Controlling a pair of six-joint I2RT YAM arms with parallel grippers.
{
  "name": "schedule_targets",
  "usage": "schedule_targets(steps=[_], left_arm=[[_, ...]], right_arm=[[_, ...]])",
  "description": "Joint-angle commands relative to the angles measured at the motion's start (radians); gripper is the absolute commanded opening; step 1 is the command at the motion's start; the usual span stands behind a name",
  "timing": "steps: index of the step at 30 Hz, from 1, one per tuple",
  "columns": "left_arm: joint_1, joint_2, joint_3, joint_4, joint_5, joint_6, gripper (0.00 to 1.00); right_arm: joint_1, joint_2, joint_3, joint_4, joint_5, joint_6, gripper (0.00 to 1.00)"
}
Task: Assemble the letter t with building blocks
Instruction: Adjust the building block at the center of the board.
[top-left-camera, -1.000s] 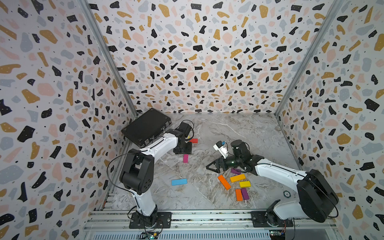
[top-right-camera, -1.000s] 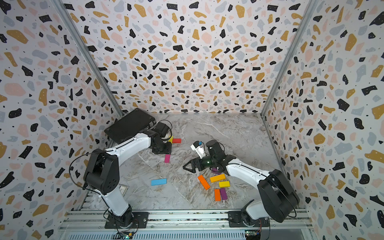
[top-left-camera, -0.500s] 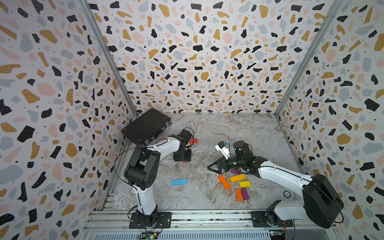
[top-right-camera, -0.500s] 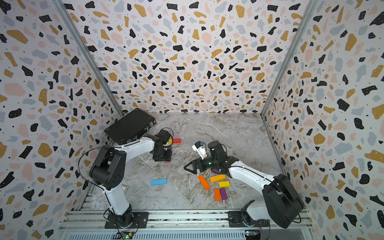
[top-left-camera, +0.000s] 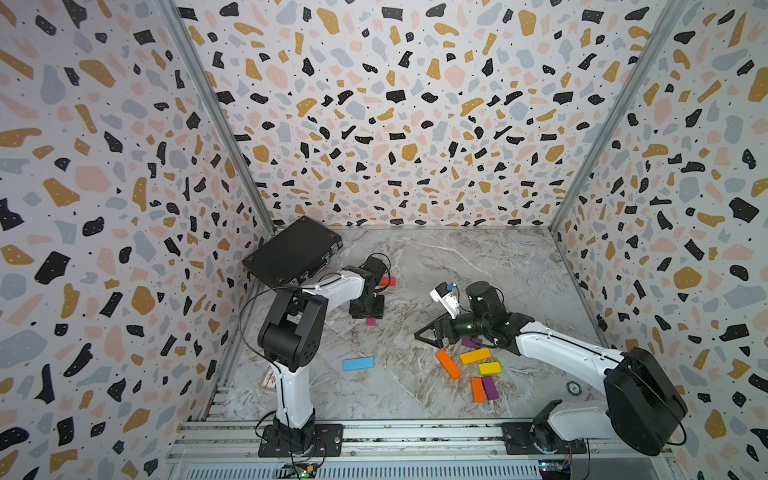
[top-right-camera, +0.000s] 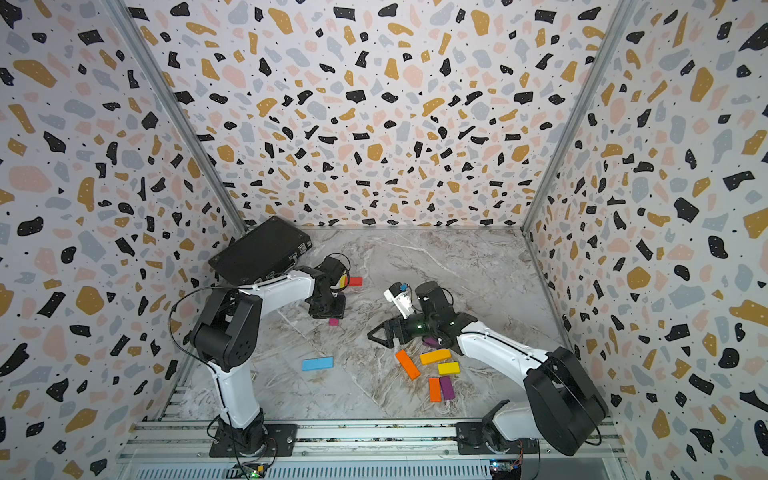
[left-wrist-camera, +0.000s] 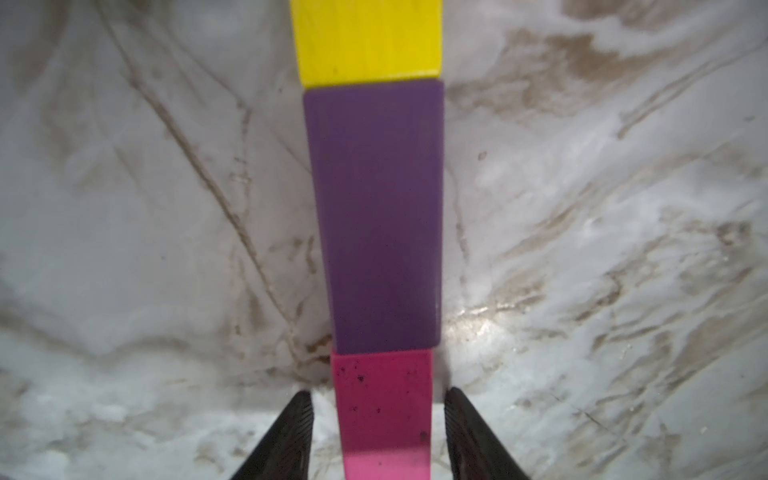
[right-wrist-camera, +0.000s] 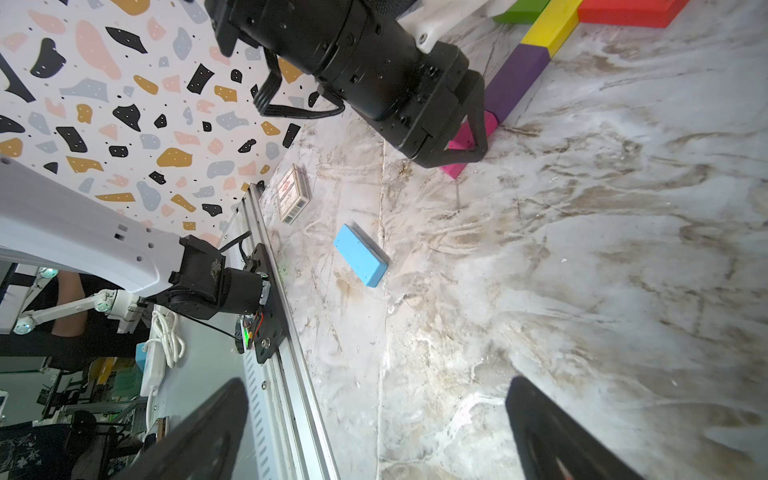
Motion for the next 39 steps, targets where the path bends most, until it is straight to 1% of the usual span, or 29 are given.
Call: schedule_targets(steps=[1,7,12,20,23,28,39], left_arm=[[-0.006,0.020,0.026,-0.005,-0.008,-0.009,0.50],[-0.014,0.028,0.034,-0.013,-0.007,-0.015,0.47],[-0.021,0.028,0.028,-0.013,-0.011,-0.020,0.47],[-0.023,0.025,0.028,-0.020,-0.013,-0.035,0.43],[-0.025,0.020,0.023,-0.025,-0.014,-0.047,0.43],[-0.027,0.020,0.016,-0.023,-0.018,-0.052,0.46],[-0.034,0.016,0.008,-0.016,-0.021,-0.063,0.45]], right_arm=[[-0.003,0.001,-0.006,0.007,-0.008,-0.001,0.99],[-0.003,-0.002,-0.006,0.007,-0.010,0.000,0.99],[-0.003,-0.006,-0.008,0.003,-0.010,-0.002,0.99],[-0.003,-0.012,-0.006,0.000,-0.012,-0.002,0.99],[-0.003,-0.016,-0.006,-0.001,-0.012,-0.002,0.99],[-0.003,-0.017,-0.004,-0.002,-0.013,-0.003,0.99],[-0.003,-0.022,-0.011,0.001,-0.012,-0.001,0.99]])
